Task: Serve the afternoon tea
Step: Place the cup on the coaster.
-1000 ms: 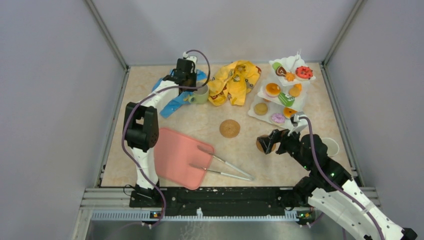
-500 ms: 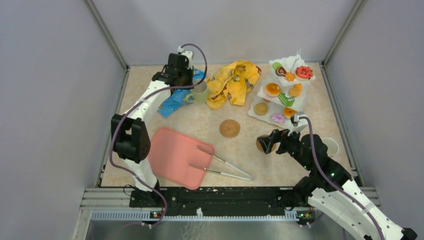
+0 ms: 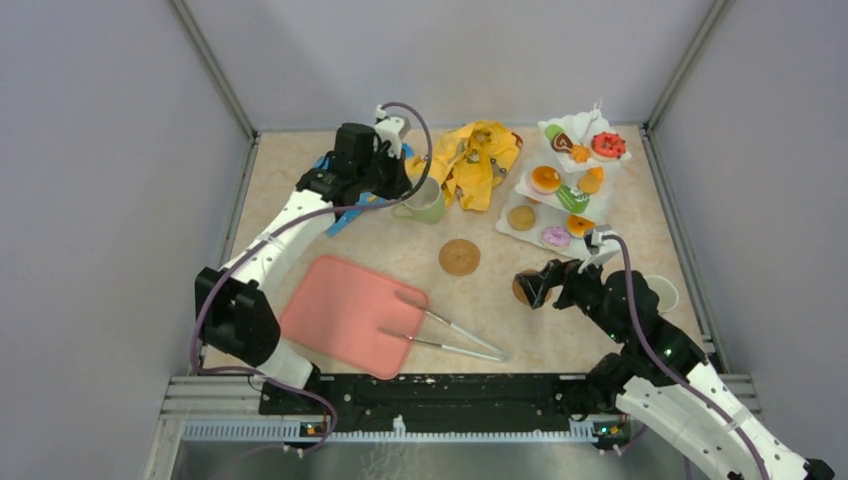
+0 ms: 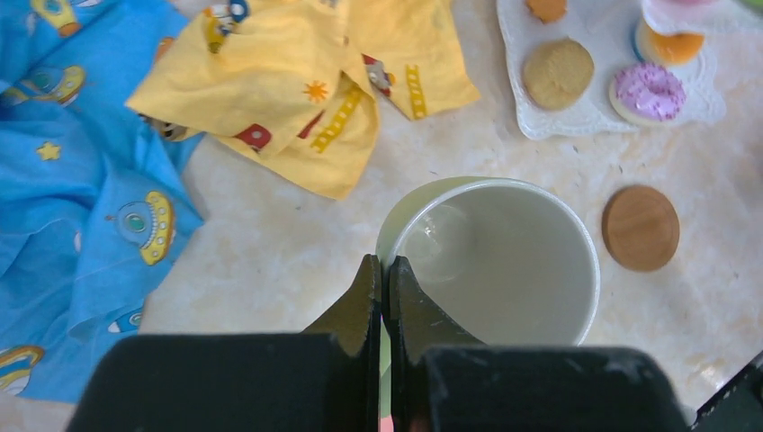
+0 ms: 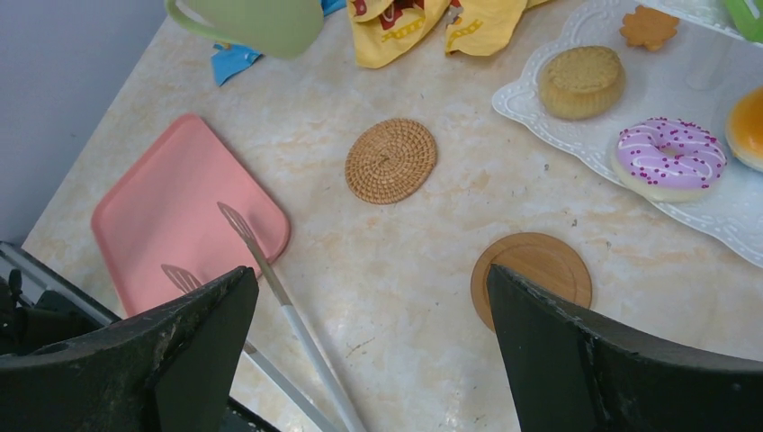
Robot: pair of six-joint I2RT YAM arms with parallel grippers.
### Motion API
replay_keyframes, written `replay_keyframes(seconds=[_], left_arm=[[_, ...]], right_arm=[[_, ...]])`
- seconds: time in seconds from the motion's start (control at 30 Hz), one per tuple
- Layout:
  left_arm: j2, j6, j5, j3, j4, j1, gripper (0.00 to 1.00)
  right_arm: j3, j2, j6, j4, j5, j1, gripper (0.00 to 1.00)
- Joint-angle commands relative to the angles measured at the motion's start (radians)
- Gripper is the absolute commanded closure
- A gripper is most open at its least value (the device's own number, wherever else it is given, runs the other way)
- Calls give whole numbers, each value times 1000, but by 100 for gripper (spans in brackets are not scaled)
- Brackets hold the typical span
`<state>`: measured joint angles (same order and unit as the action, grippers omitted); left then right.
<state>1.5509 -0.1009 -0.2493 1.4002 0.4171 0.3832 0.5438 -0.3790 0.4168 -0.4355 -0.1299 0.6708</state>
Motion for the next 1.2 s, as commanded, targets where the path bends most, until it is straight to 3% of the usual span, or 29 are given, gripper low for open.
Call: replay_keyframes(seconds=[0.0, 0.17, 0.3, 1.17], left_arm=[[-32, 83, -32, 14, -83, 102, 100], [40, 80, 11, 77, 12, 214, 100], [48, 54, 19, 38, -52, 260, 100], [159, -5, 156, -8, -110, 296, 100]], right_arm=[[10, 31, 11, 30, -16, -2, 1], [8, 42, 33, 19, -69, -2, 1], [17, 43, 60, -7, -139, -2, 1], [21, 92, 63, -14, -103, -3, 1]])
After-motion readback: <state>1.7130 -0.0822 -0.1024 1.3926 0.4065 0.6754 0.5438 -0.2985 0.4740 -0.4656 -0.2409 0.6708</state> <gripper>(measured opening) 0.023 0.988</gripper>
